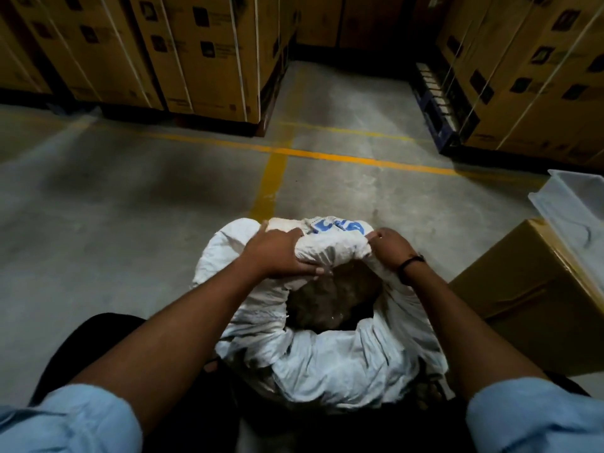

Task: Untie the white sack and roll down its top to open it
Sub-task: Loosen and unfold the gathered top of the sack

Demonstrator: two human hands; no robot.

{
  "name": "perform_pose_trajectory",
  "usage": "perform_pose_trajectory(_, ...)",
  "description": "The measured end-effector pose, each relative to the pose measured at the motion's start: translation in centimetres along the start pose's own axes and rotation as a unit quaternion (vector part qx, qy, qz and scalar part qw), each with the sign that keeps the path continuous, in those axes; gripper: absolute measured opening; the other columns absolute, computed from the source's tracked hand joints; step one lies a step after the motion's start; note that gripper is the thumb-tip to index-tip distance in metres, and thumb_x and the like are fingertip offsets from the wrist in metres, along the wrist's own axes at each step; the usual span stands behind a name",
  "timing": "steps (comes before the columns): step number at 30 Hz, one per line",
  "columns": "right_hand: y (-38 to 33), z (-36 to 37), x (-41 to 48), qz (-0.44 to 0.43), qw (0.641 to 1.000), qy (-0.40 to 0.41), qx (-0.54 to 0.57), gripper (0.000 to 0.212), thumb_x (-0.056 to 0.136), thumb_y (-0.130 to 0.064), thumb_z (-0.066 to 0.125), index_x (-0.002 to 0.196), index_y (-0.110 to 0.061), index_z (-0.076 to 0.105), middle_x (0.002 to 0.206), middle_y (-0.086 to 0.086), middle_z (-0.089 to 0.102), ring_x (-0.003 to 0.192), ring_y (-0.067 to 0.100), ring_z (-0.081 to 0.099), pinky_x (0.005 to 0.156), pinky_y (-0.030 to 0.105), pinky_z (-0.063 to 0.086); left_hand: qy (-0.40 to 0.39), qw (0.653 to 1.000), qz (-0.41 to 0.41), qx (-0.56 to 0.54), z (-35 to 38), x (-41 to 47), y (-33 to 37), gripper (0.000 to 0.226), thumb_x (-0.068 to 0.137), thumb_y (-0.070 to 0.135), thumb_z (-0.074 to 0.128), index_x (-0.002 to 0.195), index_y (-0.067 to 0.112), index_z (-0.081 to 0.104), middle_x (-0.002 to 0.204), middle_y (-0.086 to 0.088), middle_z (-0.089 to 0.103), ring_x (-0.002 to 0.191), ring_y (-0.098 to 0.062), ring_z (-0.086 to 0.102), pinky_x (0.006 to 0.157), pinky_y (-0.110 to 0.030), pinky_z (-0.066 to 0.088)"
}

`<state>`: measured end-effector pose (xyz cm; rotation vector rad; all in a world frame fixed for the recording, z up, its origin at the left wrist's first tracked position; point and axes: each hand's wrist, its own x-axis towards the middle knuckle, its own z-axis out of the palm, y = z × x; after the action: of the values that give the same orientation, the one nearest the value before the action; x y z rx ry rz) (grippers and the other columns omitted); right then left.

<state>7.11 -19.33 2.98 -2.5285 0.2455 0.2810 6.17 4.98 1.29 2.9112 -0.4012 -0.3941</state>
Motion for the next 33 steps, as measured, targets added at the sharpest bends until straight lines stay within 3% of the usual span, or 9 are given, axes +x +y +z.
perform_pose_trajectory(4, -2.0, 1.0, -2.5, -0.202, 0.962, 0.092, -0.157, 0.071, 0.073, -0.033, 0.052, 0.141, -0.016, 0.041, 0.134, 0.016, 0.054, 0.121, 0.036, 0.053, 0.098, 0.043, 0.042, -0.005, 0.969, 0.049, -0.241, 0.0, -0.4, 0.3, 0.078, 0.069, 0.055, 0.085, 0.132, 0.019, 0.055, 0.131, 0.0, 0.063, 0.115, -0.016, 0.059, 0.091, -0.023, 0.041)
perform_pose_trajectory(8, -3.5, 1.2, -3.0, -0.43, 0.895, 0.033, -0.114, 0.08, 0.071, -0.034, 0.048, 0.146, -0.008, 0.035, 0.142, 0.014, 0.046, 0.128, 0.029, 0.045, 0.108, 0.036, 0.035, -0.014, 0.869, 0.1, -0.485, -1.9, -0.3, -0.3, 0.061, 0.066, 0.018, 0.092, 0.121, 0.016, 0.065, 0.116, -0.001, 0.073, 0.106, -0.015, 0.069, 0.092, -0.034, 0.055)
perform_pose_trajectory(10, -3.0, 1.8, -2.6, -0.417, 0.889, 0.064, -0.178, 0.075, 0.084, -0.04, 0.047, 0.148, -0.004, 0.03, 0.135, 0.016, 0.05, 0.12, 0.03, 0.048, 0.102, 0.04, 0.036, -0.053, 0.851, 0.118, -0.509, -2.8, -0.4, -0.1, 0.055, 0.069, 0.011, 0.09, 0.118, 0.018, 0.066, 0.113, 0.003, 0.074, 0.1, -0.01, 0.069, 0.09, -0.032, 0.056)
perform_pose_trajectory(12, -2.4, 2.0, -2.4, -0.39, 0.892, 0.084, -0.213, 0.066, 0.092, -0.048, 0.032, 0.142, -0.006, 0.041, 0.126, 0.016, 0.058, 0.113, 0.032, 0.055, 0.097, 0.041, 0.04, -0.058, 0.892, 0.131, -0.428, -3.6, -0.3, 0.3, 0.065, 0.066, 0.021, 0.093, 0.124, 0.021, 0.061, 0.119, 0.006, 0.071, 0.107, -0.008, 0.065, 0.096, -0.03, 0.052)
perform_pose_trajectory(16, -3.3, 1.4, -2.5, -0.299, 0.912, 0.07, -0.272, 0.06, 0.095, -0.057, 0.016, 0.117, -0.02, 0.058, 0.118, 0.008, 0.067, 0.106, 0.031, 0.062, 0.084, 0.037, 0.046, -0.04, 0.99, 0.069, -0.12, -2.9, -0.1, -0.6, 0.12, 0.048, 0.071, 0.086, 0.148, 0.026, 0.037, 0.145, 0.002, 0.053, 0.134, -0.019, 0.049, 0.113, -0.037, 0.035)
perform_pose_trajectory(19, -1.4, -0.7, -1.1, -0.194, 0.954, 0.089, -0.209, 0.049, 0.097, -0.054, 0.032, 0.105, -0.02, 0.066, 0.112, 0.014, 0.069, 0.103, 0.035, 0.063, 0.078, 0.038, 0.047, -0.058, 0.998, -0.027, 0.02, -2.3, -0.4, -2.1, 0.128, 0.042, 0.102, 0.052, 0.148, 0.031, 0.04, 0.15, 0.003, 0.049, 0.14, -0.026, 0.041, 0.117, -0.051, 0.022)
perform_pose_trajectory(24, -0.3, 0.3, -0.4, -0.098, 0.941, 0.149, -0.288, 0.048, 0.084, -0.05, 0.036, 0.101, -0.018, 0.066, 0.109, 0.014, 0.067, 0.101, 0.034, 0.061, 0.085, 0.041, 0.042, -0.052, 0.987, 0.0, -0.153, -0.6, -0.9, -1.4, 0.099, 0.071, 0.065, 0.077, 0.147, 0.012, 0.044, 0.153, -0.007, 0.046, 0.137, -0.025, 0.044, 0.11, -0.03, 0.032)
perform_pose_trajectory(29, -3.6, 1.4, -2.3, -0.449, 0.852, 0.047, -0.266, 0.09, 0.066, -0.044, 0.055, 0.147, -0.011, 0.032, 0.148, 0.009, 0.04, 0.137, 0.026, 0.036, 0.115, 0.045, 0.022, -0.011, 0.91, 0.089, -0.404, -1.8, -0.9, -0.6, 0.057, 0.072, 0.009, 0.087, 0.124, 0.007, 0.064, 0.113, 0.0, 0.067, 0.098, -0.001, 0.062, 0.083, -0.011, 0.043)
perform_pose_trajectory(33, -3.7, 0.6, -2.8, -0.434, 0.867, 0.032, -0.243, 0.067, 0.083, -0.052, 0.045, 0.14, -0.018, 0.041, 0.132, 0.008, 0.06, 0.117, 0.028, 0.058, 0.097, 0.04, 0.045, -0.148, 0.831, 0.129, -0.521, -3.7, -1.8, 0.3, 0.037, 0.08, 0.002, 0.077, 0.115, 0.013, 0.069, 0.108, 0.007, 0.074, 0.099, -0.006, 0.068, 0.087, -0.018, 0.05)
